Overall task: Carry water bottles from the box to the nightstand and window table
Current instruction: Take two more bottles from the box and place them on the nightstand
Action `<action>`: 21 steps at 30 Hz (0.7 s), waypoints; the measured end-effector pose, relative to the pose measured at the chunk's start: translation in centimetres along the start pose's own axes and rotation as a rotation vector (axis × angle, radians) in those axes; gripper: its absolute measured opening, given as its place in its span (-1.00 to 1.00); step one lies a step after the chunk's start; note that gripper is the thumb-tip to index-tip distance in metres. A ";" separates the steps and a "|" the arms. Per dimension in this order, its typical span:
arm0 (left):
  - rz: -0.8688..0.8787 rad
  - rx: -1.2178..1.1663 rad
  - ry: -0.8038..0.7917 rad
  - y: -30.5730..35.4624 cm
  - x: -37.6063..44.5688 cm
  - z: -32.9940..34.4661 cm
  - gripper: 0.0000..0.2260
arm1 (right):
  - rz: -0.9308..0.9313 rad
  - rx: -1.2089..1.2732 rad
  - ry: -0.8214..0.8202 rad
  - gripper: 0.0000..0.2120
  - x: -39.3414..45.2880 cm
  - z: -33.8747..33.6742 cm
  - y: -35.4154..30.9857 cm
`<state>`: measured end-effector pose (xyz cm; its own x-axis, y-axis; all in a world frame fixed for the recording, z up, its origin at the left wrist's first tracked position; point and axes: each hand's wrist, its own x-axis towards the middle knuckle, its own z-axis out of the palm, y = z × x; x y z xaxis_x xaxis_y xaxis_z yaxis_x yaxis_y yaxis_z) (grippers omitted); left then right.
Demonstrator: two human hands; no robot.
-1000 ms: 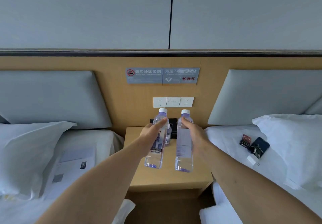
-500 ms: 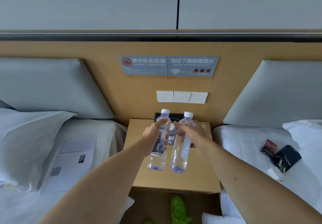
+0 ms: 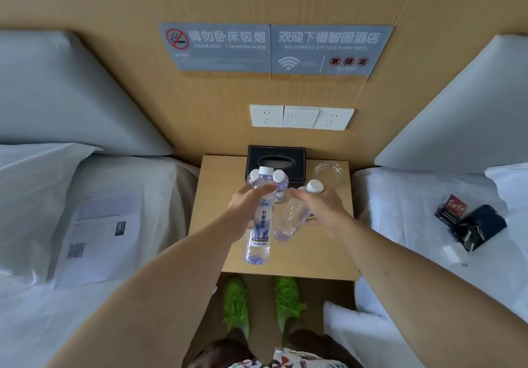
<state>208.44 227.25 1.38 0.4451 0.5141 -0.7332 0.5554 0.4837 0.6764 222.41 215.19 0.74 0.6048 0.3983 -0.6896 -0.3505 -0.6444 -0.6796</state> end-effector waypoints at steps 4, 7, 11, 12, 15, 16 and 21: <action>-0.043 0.017 -0.013 -1.3 1.3 -0.5 -0.71 | -0.007 -0.023 0.132 -0.62 1.8 0.6 1.7; -0.101 0.023 -0.013 -2.6 2.2 -1.0 -0.63 | 0.014 -0.079 0.222 -0.54 3.5 1.3 1.9; -0.146 0.041 0.006 -4.2 3.2 -1.7 -0.48 | 0.054 -0.102 0.274 -0.58 5.4 1.7 1.8; -0.153 0.048 0.014 -4.7 3.5 -1.9 -0.46 | 0.062 -0.101 0.278 -0.61 5.7 1.8 1.9; -0.157 0.080 0.032 -5.6 4.5 -2.2 -0.45 | 0.080 -0.097 0.300 -0.71 6.6 2.2 2.0; -0.154 0.088 0.035 -5.9 4.8 -2.3 -0.46 | 0.092 -0.090 0.307 -0.74 6.8 2.3 1.8; -0.107 0.135 0.021 -6.1 6.1 -2.1 -0.47 | 0.107 -0.084 0.327 -0.69 7.7 3.2 0.6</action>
<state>206.31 228.87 -7.06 0.3642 0.4799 -0.7981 0.6892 0.4375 0.5776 224.60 219.93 -5.77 0.7697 0.1044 -0.6298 -0.3725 -0.7277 -0.5760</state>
